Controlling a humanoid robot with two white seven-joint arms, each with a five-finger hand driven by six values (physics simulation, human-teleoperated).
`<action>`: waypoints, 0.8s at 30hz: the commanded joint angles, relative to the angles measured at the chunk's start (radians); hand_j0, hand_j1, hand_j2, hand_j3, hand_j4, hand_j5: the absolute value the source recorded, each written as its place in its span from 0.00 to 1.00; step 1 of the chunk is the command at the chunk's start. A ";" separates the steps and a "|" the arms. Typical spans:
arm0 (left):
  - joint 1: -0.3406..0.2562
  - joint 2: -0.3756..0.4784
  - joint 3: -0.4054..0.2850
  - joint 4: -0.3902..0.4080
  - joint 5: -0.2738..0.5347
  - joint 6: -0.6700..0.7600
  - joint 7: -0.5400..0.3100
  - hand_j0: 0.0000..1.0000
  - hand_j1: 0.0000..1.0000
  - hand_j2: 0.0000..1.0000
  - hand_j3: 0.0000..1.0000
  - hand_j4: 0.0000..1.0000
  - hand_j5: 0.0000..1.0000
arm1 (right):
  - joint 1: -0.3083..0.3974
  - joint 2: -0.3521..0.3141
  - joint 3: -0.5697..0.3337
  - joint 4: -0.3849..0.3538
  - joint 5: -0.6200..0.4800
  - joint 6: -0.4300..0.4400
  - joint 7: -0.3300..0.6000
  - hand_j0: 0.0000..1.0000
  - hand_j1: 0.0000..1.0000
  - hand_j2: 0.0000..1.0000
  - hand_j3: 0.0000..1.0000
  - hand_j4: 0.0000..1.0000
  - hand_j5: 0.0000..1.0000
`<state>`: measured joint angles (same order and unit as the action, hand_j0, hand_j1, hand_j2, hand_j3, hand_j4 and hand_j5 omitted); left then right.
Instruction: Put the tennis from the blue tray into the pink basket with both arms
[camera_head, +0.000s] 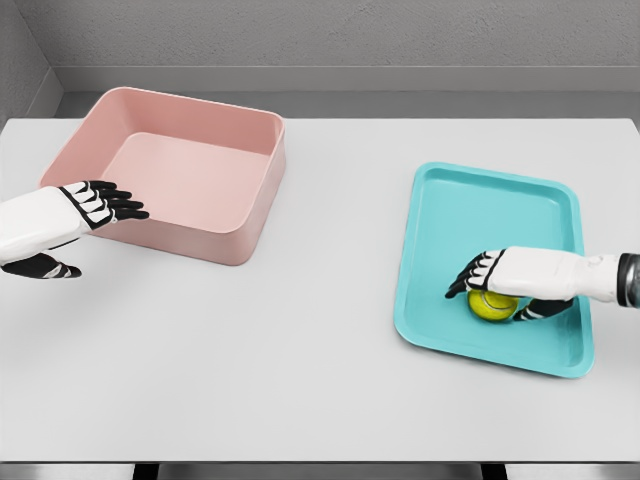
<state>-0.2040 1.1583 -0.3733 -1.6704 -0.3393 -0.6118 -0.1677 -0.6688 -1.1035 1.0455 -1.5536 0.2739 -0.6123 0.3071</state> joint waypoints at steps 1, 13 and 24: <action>0.000 0.001 0.001 0.000 0.006 0.001 0.000 1.00 1.00 1.00 1.00 1.00 1.00 | 0.000 0.002 -0.001 0.001 -0.001 0.001 0.000 0.80 0.80 0.80 0.80 0.80 0.80; 0.000 0.001 0.001 0.000 0.006 0.001 0.000 1.00 1.00 1.00 1.00 1.00 1.00 | 0.002 0.002 -0.002 0.003 0.013 0.001 0.000 0.64 0.64 0.64 0.64 0.64 0.64; 0.000 0.001 0.002 -0.002 0.008 0.001 0.000 1.00 1.00 1.00 1.00 1.00 1.00 | 0.000 -0.004 -0.033 0.003 0.004 0.001 0.000 0.53 0.53 0.53 0.53 0.53 0.53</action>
<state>-0.2055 1.1582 -0.3721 -1.6718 -0.3380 -0.6118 -0.1677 -0.6688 -1.1046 1.0232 -1.5492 0.2876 -0.6124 0.3064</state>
